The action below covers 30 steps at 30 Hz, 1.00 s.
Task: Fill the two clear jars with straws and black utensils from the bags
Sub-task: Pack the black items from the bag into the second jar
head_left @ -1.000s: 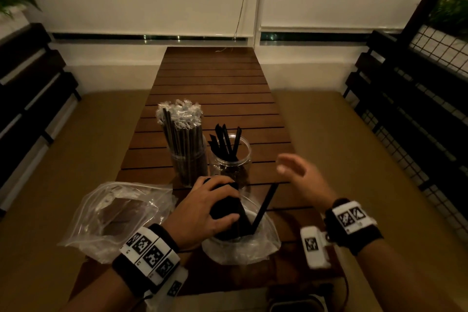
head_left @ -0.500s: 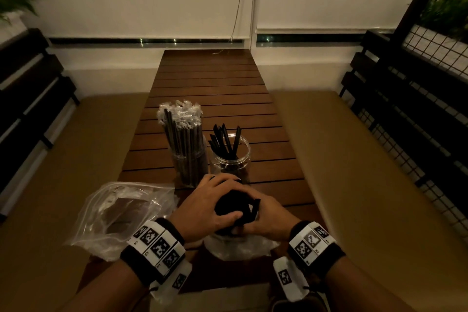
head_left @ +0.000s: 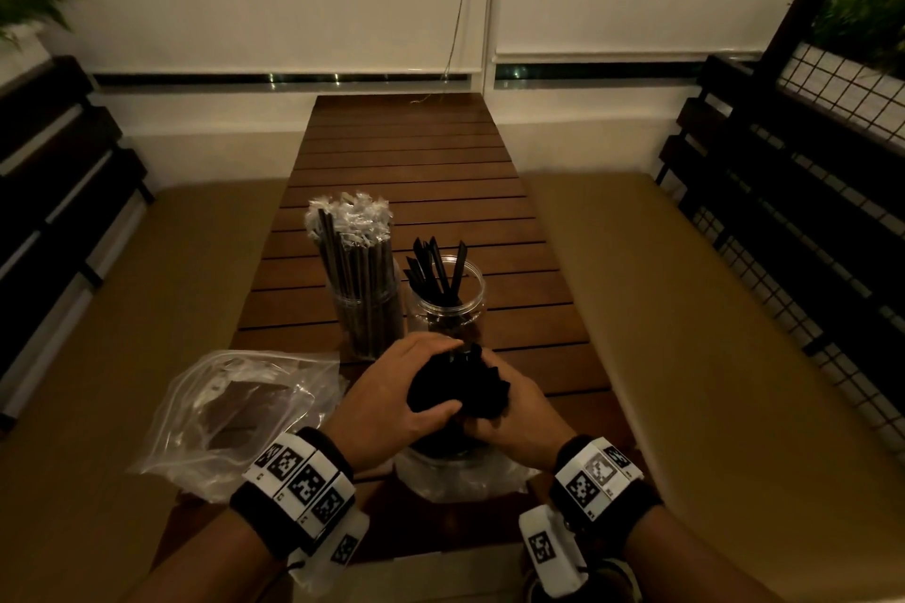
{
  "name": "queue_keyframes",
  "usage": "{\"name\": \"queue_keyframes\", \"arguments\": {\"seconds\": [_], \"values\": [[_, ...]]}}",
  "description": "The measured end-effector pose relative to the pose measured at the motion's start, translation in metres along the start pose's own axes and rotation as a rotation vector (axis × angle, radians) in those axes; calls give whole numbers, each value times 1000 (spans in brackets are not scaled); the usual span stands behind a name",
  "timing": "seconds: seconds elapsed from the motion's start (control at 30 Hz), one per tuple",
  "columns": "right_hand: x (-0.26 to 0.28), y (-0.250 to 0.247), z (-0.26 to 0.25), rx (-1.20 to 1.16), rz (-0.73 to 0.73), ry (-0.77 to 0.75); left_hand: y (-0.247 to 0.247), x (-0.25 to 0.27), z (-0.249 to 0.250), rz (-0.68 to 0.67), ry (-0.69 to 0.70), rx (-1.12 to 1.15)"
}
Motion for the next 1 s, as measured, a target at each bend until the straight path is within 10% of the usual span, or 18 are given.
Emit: {"name": "queue_keyframes", "arguments": {"seconds": [1.0], "values": [[-1,-19,-29,-207,177,26,2,-1,5,0,-48,-87]]}}
Point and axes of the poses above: each hand's wrist, its own x-axis away from the middle knuckle, its own y-axis out of the palm, z = x × y, the point moved 2 cm from there along -x, towards the middle knuckle, and after that the axes turned 4 degrees about y, right-handed, at the moved point
